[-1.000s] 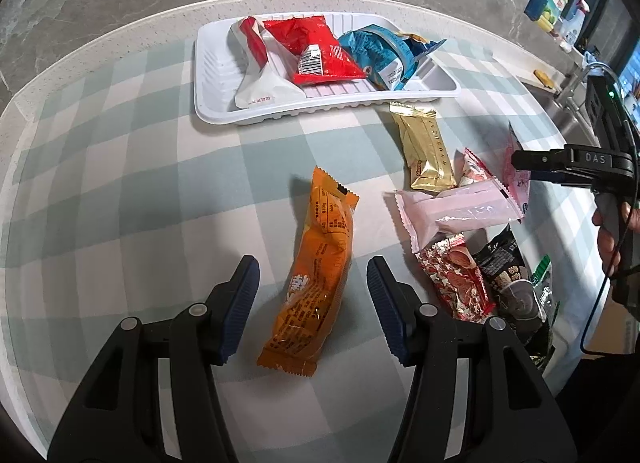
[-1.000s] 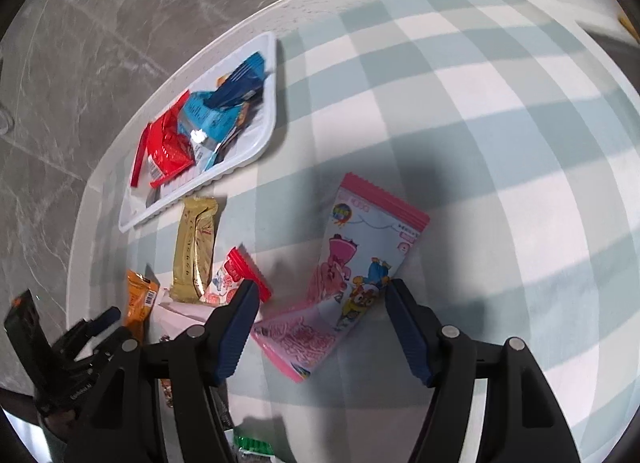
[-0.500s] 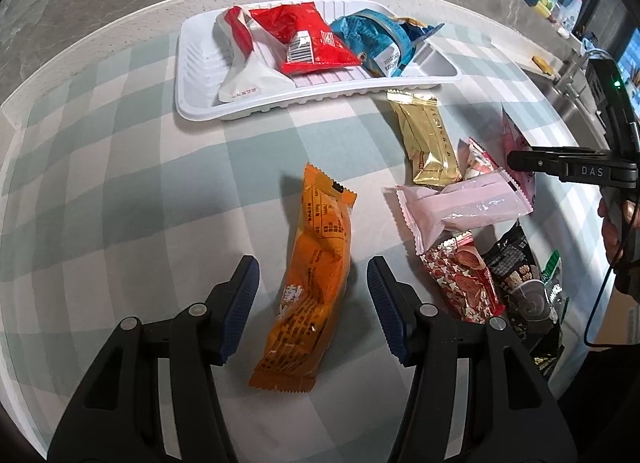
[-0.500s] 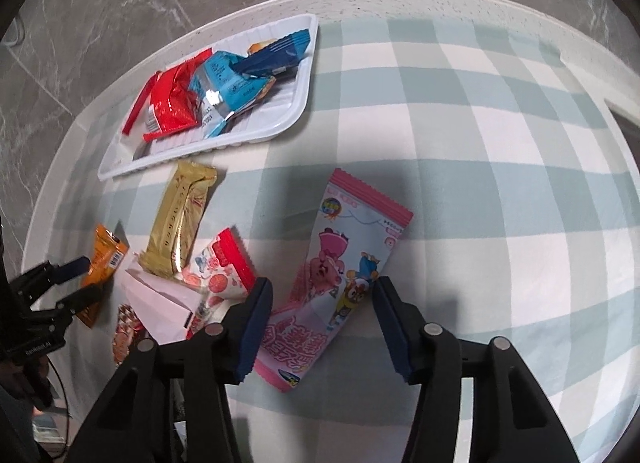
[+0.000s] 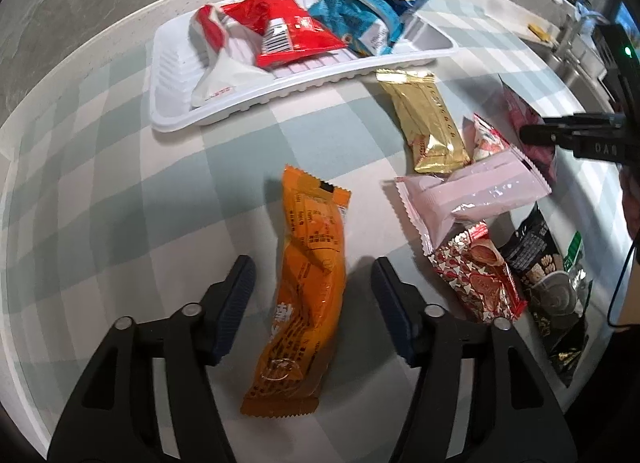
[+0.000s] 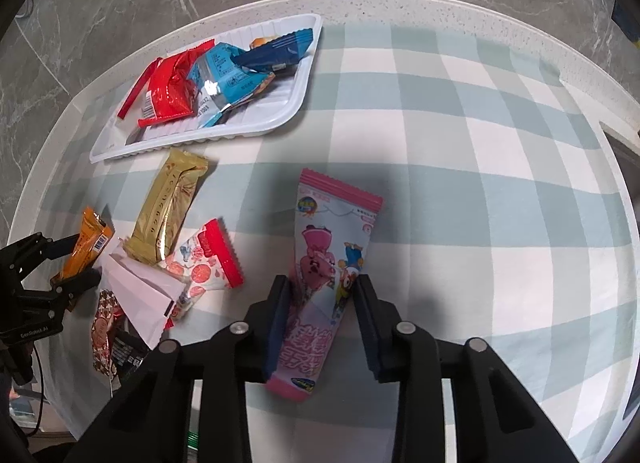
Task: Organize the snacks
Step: 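Grasp the orange bar with the left tool while the right tool grasps the pink packet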
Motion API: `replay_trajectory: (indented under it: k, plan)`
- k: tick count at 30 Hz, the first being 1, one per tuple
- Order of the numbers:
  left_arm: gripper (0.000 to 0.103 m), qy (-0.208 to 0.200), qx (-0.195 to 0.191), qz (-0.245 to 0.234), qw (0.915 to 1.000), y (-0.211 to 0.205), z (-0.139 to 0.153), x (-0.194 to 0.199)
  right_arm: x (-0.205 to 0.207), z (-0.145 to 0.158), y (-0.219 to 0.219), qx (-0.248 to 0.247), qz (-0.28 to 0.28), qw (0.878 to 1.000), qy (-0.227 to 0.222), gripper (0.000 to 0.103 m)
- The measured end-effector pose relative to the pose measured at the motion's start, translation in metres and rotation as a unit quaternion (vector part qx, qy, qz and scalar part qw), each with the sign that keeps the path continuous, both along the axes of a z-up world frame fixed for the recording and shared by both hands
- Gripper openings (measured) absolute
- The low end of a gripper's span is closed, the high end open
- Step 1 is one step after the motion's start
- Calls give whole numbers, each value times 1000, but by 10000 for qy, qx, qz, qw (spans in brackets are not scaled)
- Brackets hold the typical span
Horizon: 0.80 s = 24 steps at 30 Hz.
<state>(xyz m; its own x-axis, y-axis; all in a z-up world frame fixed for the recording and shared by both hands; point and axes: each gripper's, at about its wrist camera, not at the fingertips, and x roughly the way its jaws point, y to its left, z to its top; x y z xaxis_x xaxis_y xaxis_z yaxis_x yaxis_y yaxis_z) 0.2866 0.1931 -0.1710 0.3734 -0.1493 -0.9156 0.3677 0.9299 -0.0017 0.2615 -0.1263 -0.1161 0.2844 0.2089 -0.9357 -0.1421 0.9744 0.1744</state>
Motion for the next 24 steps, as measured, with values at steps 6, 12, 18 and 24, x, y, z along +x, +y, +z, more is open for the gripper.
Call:
replay_trajectory:
  k: [6, 12, 18, 24]
  plan:
    - [69, -54, 9, -156, 9999, -5, -4, 0, 1, 0, -5, 107, -6, 9999, -21, 30]
    - [26, -164, -40, -166, 9997, -2, 0, -2, 0, 0, -11, 303, -43, 9995, 11, 26]
    - [18, -208, -308, -54, 9993, 7, 8, -9, 0, 1, -23, 725, -212, 9971, 123, 21]
    - [18, -134, -858, 219, 9960, 25, 20, -10, -3, 4, -38, 1413, -475, 9883, 310, 18]
